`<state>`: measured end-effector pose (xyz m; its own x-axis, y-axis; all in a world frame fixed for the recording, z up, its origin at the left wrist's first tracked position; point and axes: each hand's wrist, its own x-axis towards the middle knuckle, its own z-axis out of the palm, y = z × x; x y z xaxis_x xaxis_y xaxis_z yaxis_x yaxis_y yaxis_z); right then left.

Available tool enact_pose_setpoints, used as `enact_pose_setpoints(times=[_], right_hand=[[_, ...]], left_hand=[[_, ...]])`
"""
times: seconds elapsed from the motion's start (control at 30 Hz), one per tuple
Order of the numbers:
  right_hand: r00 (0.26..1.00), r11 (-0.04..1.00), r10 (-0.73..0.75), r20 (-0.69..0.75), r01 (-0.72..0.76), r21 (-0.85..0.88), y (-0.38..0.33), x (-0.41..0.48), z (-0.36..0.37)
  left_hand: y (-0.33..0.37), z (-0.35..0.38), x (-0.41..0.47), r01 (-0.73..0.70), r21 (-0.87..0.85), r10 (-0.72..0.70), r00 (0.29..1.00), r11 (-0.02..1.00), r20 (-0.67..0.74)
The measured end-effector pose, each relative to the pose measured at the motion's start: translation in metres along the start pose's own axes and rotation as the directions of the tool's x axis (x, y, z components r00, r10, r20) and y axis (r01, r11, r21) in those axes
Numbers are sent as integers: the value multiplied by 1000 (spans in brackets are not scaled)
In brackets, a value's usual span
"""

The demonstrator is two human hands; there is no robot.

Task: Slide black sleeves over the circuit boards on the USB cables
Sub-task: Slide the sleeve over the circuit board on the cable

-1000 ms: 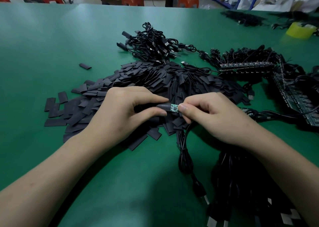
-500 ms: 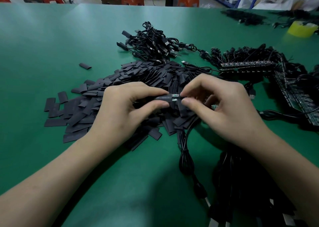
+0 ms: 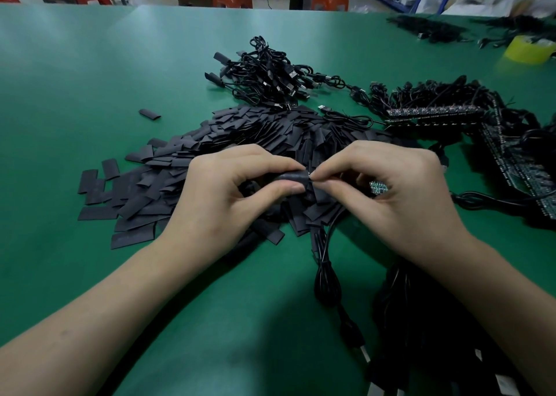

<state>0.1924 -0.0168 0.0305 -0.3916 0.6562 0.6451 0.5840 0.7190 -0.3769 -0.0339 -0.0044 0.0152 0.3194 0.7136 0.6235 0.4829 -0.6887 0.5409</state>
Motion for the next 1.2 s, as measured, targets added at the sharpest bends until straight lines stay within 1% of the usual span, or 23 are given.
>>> enact_pose_setpoints(times=[0.1, 0.13, 0.2, 0.27, 0.37, 0.47, 0.6, 0.77, 0.9, 0.97, 1.03, 1.13, 1.2], right_hand=[[998, 994, 69, -7, -68, 86, -3, 1, 0], [992, 982, 122, -10, -119, 148, -3, 1, 0], [967, 924, 255, 9, -247, 293, -1, 3, -1], [937, 854, 335, 99, -346, 389, 3, 4, -3], [904, 761, 345, 254, -427, 489, 5, 4, -2], [898, 710, 335, 285, -439, 551, 5, 4, 1], [894, 663, 333, 301, -449, 599, 4, 5, 2], [898, 668, 334, 287, -440, 600, 1, 5, 3], [907, 673, 338, 250, -419, 609, -1, 5, 4], [908, 678, 349, 231, -415, 607, -1, 5, 5], [907, 680, 359, 222, -417, 603, -2, 5, 6], [906, 667, 361, 220, -416, 618, -3, 6, 6], [908, 666, 356, 219, -411, 623, -5, 6, 5]], left_hand=[[2, 0, 1, -7, 0, 7, 1000, 1000, -25], [3, 0, 2, -11, 1, 11, 999, 1000, -35], [5, -2, 2, -21, 21, 22, 998, 1000, -57], [6, -3, 1, -28, 40, 31, 997, 999, -71], [7, -3, 1, -14, 47, 18, 997, 999, -81], [10, -2, 1, 10, 54, -3, 993, 998, -114], [12, -1, 0, 62, 21, -58, 983, 998, -172], [17, 2, 1, 116, -69, -126, 977, 991, -172], [16, 6, 1, 119, -78, -128, 985, 990, -117], [15, 8, 0, 143, -105, -155, 981, 984, -117], [14, 10, 0, 202, -220, -235, 963, 954, -134], [15, 13, 0, 265, -455, -354, 928, 850, -121], [14, 14, -1, 275, -519, -385, 916, 809, -116]])
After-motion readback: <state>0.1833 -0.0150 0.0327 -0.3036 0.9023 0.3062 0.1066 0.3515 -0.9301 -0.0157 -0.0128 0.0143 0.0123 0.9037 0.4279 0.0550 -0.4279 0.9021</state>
